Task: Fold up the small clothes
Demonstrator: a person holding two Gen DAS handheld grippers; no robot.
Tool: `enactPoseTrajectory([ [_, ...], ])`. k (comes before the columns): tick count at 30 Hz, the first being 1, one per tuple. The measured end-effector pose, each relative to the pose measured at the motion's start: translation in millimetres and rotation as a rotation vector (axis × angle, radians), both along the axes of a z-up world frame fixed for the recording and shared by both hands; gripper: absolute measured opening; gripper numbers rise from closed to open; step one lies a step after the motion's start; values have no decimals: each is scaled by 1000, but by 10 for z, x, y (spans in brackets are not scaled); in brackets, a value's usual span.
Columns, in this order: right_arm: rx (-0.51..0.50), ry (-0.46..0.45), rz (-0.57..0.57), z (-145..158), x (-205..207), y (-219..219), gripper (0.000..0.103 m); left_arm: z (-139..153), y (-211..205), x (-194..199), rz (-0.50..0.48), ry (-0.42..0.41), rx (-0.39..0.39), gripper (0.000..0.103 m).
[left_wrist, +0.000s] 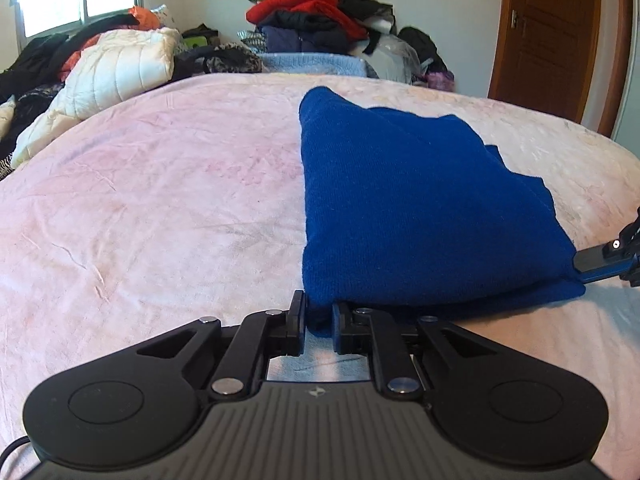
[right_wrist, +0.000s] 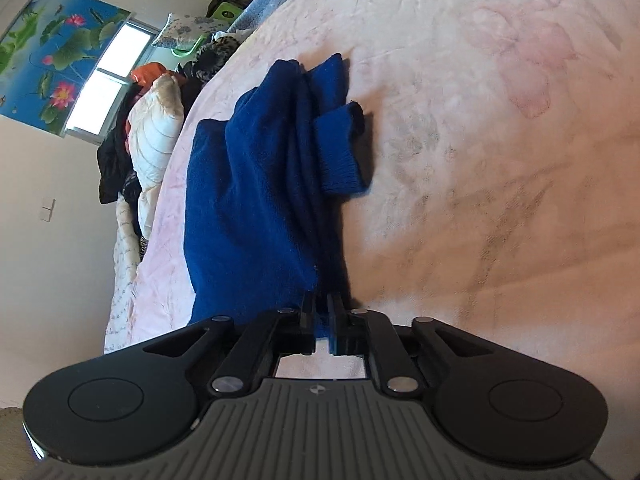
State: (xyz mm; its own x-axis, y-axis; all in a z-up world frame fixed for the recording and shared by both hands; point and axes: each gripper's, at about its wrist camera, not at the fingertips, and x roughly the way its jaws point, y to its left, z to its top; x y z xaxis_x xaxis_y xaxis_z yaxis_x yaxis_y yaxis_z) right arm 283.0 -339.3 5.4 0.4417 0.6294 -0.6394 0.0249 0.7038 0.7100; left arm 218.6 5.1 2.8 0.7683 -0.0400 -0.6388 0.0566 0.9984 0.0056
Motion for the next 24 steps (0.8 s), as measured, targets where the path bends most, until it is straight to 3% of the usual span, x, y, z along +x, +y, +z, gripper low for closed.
enactPoseTrajectory([
  [1,-15,-38,-7,79,28,-25,27,-27,-4,-39,0,-25,10,23],
  [2,-25,-81,-16,170,71,-46,33,-61,-1,-82,16,-55,32,43],
  [3,-31,-113,-25,258,144,-64,33,-93,-4,-121,44,-83,59,57],
  [4,-29,-131,-29,331,235,-56,33,-78,12,-113,79,-78,60,79],
  [5,-21,-147,-27,397,352,-29,33,-67,44,-113,87,-80,39,83],
  [9,-24,-166,-11,512,970,184,33,-53,109,-90,90,-70,-12,83],
  [12,-71,-148,-37,426,1410,317,33,-46,53,-96,62,-77,14,81],
  [14,-92,-126,-68,334,1644,370,33,-53,16,-91,27,-72,21,70],
  [15,-100,-117,-74,286,1734,412,33,-63,4,-80,19,-69,24,70],
  [23,-165,-94,5,158,1980,707,32,-85,67,-56,-13,-43,-32,70],
  [24,-158,-93,8,154,1977,702,20,-86,65,-55,-17,-42,-32,70],
])
